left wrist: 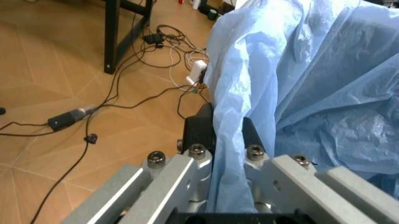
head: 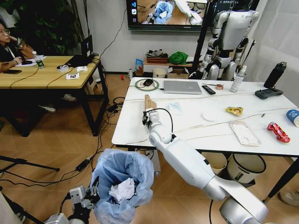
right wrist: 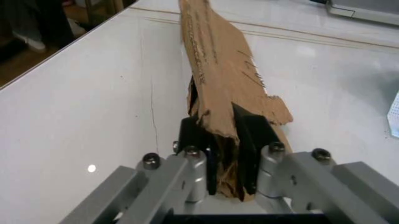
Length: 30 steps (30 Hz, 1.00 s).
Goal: Pick up the trash bin and place the trash from the table into it.
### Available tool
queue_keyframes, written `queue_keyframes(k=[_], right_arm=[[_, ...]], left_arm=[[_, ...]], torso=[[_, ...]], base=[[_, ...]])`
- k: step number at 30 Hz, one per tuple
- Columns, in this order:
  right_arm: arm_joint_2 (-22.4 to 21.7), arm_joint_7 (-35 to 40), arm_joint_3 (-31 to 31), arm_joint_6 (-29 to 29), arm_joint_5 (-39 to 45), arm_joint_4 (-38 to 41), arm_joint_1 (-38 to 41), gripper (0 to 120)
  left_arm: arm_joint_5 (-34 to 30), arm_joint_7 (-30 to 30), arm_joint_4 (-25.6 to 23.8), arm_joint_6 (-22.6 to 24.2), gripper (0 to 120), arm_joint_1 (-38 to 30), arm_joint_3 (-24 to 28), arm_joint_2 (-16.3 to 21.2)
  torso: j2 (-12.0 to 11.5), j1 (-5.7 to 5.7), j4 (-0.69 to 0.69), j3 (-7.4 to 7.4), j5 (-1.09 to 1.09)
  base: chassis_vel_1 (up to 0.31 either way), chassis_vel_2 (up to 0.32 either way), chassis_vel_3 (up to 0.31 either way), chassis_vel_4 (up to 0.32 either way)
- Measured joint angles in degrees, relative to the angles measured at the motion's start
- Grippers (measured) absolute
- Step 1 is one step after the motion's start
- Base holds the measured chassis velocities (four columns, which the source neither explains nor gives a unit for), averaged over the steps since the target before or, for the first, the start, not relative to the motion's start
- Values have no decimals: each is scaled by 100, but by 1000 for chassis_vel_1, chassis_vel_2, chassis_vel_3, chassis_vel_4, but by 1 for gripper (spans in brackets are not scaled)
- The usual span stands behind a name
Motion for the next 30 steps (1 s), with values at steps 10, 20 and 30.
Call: queue_keyframes(k=[10, 20, 30], right_arm=[[-175, -147, 11, 1, 171, 256, -55, 0], [-1301, -408, 269, 513, 1443, 2542, -856, 0], [-2471, -657, -127, 1104, 2035, 4461, -1581, 0]], left_arm=[[12, 5, -1, 0, 0, -15, 0, -27], [49, 8, -23, -1, 0, 39, 89, 58], [31, 1, 1, 19, 0, 45, 94, 100]], torso=[[0, 0, 0, 0, 0], [0, 0, -3, 0, -1], [0, 0, 0, -1, 1]], base=[[0, 0, 0, 0], [0, 0, 0, 0], [0, 0, 0, 0]])
